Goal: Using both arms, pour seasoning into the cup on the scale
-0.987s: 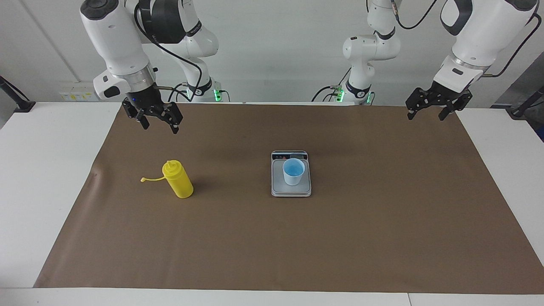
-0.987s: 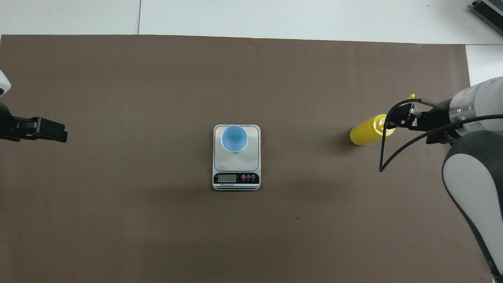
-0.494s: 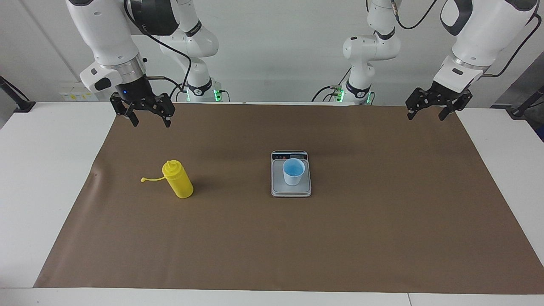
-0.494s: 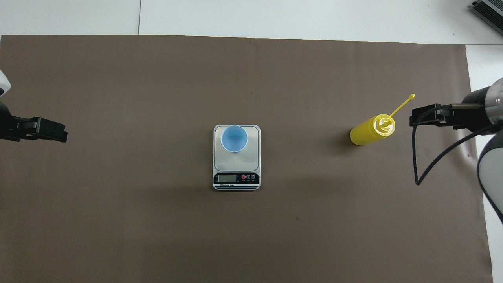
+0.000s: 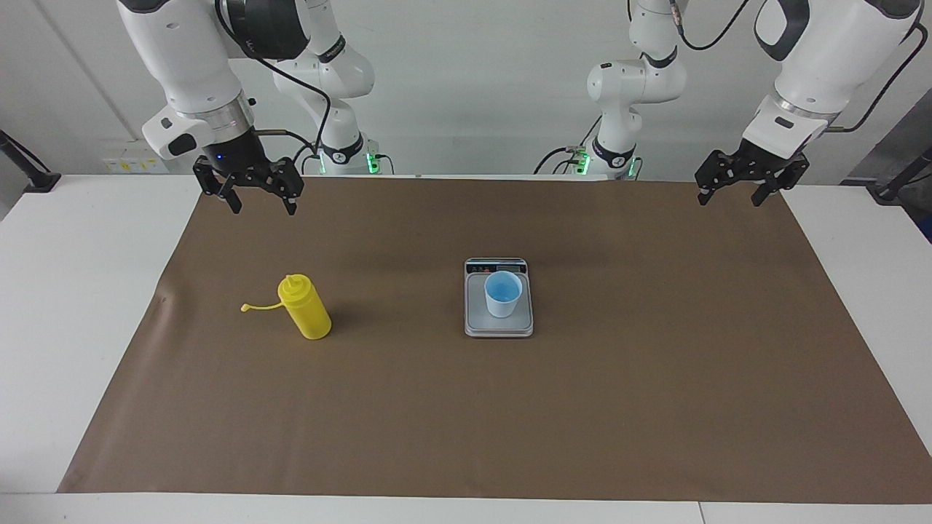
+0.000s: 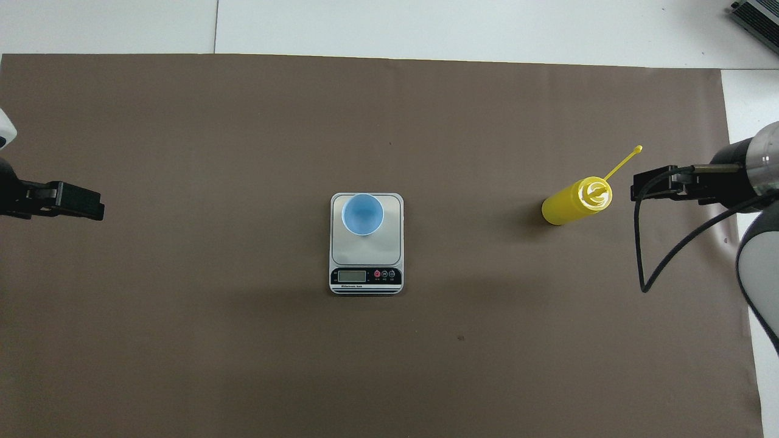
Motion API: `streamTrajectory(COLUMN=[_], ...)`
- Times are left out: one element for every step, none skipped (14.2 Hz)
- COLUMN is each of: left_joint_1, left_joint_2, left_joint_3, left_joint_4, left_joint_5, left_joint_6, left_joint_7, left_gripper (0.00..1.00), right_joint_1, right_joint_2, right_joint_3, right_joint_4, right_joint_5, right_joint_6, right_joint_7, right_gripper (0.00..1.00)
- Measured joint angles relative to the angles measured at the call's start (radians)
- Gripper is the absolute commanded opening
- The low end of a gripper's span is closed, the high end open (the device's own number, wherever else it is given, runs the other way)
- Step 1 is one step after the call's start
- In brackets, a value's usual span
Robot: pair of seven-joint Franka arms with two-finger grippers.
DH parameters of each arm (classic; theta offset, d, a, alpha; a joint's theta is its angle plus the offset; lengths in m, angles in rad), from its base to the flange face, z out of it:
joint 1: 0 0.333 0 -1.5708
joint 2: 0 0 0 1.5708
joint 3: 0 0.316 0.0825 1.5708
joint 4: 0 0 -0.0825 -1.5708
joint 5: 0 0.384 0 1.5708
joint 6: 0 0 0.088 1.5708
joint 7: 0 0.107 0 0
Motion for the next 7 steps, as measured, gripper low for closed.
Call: streamTrajectory(left_joint_1=[0.0, 0.0, 0.0, 0.0, 0.0, 0.0, 0.0], left_joint_2=[0.0, 0.0, 0.0, 0.0, 0.0, 0.0, 0.0], left_joint_3=[0.0, 0.0, 0.0, 0.0, 0.0, 0.0, 0.0], left_joint_4=[0.0, 0.0, 0.0, 0.0, 0.0, 0.0, 0.0], left_joint_5=[0.0, 0.0, 0.0, 0.0, 0.0, 0.0, 0.0], left_joint_6=[0.0, 0.0, 0.0, 0.0, 0.0, 0.0, 0.0], left_joint_7=[0.0, 0.0, 0.0, 0.0, 0.0, 0.0, 0.0], left_gripper=[1.0, 1.0, 1.0, 1.0, 1.0, 1.0, 1.0], right_joint_1=[0.0, 0.0, 0.001, 0.001, 0.001, 0.001, 0.001], right_joint_2=[0.0, 0.0, -0.001, -0.002, -0.003, -0.004, -0.005], right_joint_3=[0.0, 0.001, 0.001, 0.001, 0.001, 0.001, 0.001], right_joint_4=[0.0, 0.001, 0.002, 0.002, 0.002, 0.002, 0.002], right_joint_5=[0.0, 0.0, 0.0, 0.0, 0.0, 0.0, 0.0], right_joint_6=[-0.013, -0.029, -0.039, -0.047, -0.053, -0.056, -0.058], right_joint_7=[0.0, 0.0, 0.0, 0.0, 0.0, 0.0, 0.0], right_gripper=[1.0, 1.0, 1.0, 1.0, 1.0, 1.0, 1.0])
